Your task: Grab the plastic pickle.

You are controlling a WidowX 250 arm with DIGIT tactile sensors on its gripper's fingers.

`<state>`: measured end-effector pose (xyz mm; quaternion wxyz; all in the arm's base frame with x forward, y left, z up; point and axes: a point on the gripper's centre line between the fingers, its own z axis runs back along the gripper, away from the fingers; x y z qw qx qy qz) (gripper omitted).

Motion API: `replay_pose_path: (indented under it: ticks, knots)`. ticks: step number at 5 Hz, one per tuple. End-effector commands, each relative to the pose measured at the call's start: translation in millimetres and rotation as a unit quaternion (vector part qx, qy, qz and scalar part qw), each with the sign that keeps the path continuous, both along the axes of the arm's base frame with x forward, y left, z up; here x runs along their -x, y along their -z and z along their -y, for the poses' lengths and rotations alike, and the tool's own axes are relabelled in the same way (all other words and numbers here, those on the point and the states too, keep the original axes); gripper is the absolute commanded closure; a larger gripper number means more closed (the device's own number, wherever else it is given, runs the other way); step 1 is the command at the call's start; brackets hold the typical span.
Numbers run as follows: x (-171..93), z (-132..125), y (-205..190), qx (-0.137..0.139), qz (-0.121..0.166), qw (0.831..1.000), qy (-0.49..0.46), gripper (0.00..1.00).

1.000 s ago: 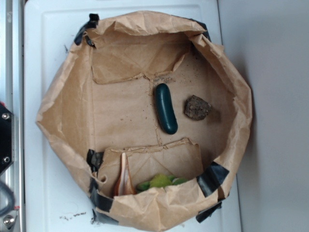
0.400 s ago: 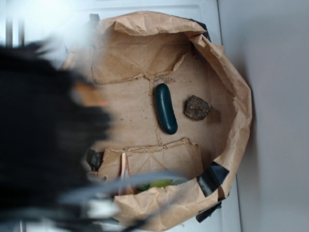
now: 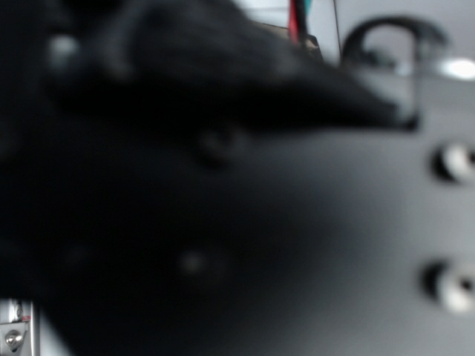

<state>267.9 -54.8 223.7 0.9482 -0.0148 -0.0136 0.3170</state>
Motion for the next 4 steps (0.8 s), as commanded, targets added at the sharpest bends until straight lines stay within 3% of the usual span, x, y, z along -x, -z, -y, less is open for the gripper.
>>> replay_pose_path:
  ticks: [1, 2, 3, 4]
  knots:
    - [-18, -23, 34, -0.038, 0.053, 0.998, 0.022, 0.00]
    - [-13, -49, 82, -0.086, 0.046, 0.995, -0.018, 0.00]
    - [32, -44, 131, -0.094, 0.034, 0.995, -0.020, 0.00]
    - [43, -33, 154, -0.103, 0.020, 0.994, -0.017, 0.00]
